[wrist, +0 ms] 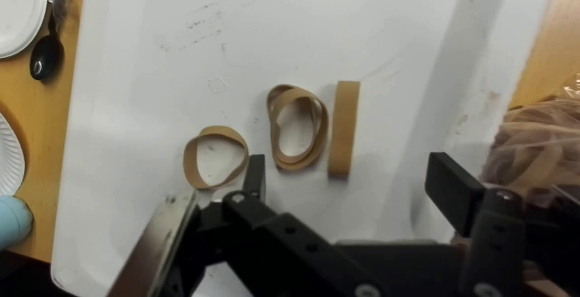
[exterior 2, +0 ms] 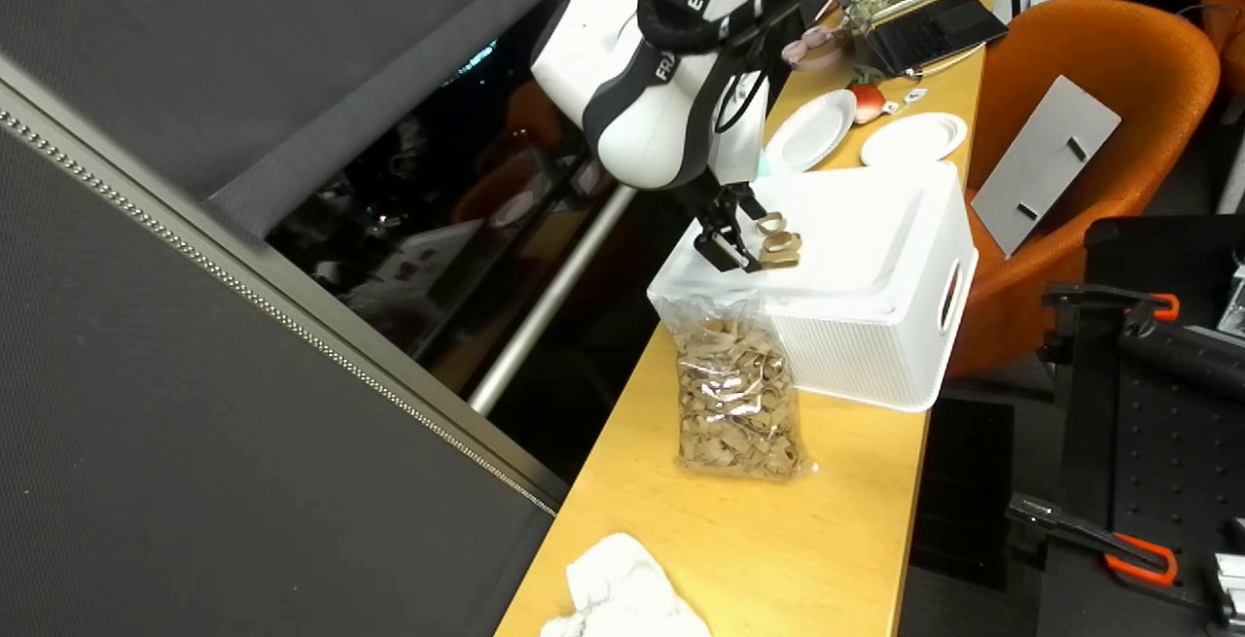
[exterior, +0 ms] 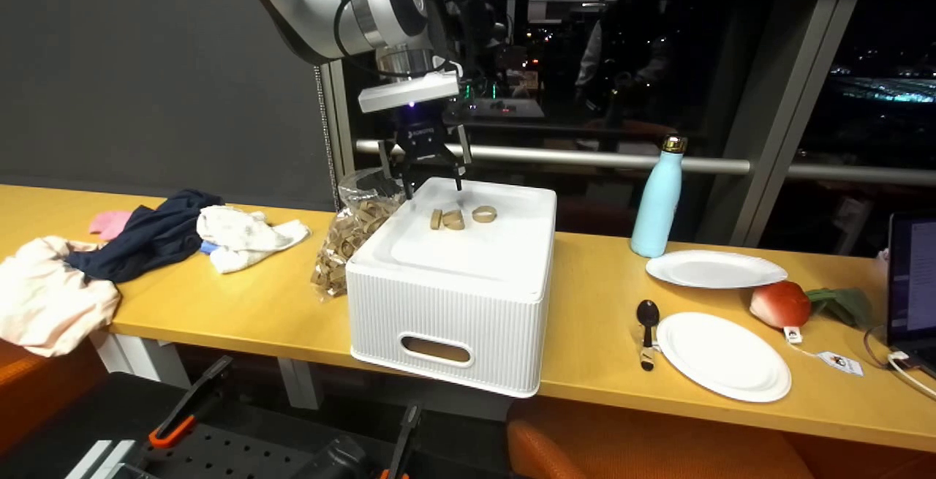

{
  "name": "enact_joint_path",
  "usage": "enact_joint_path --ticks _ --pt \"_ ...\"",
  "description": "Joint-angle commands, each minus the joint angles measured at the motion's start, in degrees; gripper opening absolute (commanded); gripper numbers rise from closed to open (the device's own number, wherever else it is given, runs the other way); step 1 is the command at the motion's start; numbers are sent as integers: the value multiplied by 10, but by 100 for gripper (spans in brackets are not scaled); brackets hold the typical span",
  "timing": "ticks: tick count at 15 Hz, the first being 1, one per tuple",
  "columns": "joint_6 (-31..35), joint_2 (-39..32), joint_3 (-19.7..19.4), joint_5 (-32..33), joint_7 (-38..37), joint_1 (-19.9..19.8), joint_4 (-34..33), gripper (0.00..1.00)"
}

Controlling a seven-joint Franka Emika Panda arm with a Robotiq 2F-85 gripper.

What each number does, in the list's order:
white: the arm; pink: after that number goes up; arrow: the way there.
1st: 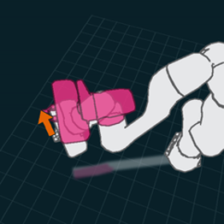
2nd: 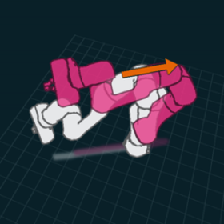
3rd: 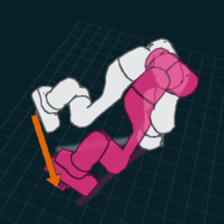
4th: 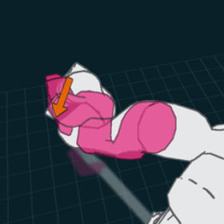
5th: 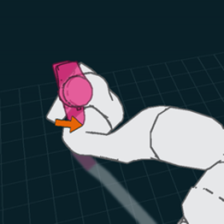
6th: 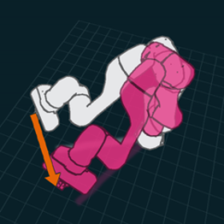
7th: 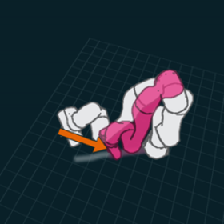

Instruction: Put some of the contents of the plastic bag onto the white basket

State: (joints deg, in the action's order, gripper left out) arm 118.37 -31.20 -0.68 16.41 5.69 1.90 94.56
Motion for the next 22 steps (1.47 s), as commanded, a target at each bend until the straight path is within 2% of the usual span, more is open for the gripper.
enact_joint_path --ticks 1,2,3,4,11,14,16,22 --pt "7 30 10 -1 -18 23 19 100" --pt "7 32 13 -1 -20 29 15 97" --pt "6 30 15 0 -19 33 7 75" --pt "4 31 17 -2 -20 37 3 74" --pt "-6 -13 16 10 -16 57 -42 20" --pt "1 -22 27 5 26 53 -51 0" --pt "-2 -18 40 -8 64 49 -50 0" --pt "3 -24 45 -11 118 36 -50 0"
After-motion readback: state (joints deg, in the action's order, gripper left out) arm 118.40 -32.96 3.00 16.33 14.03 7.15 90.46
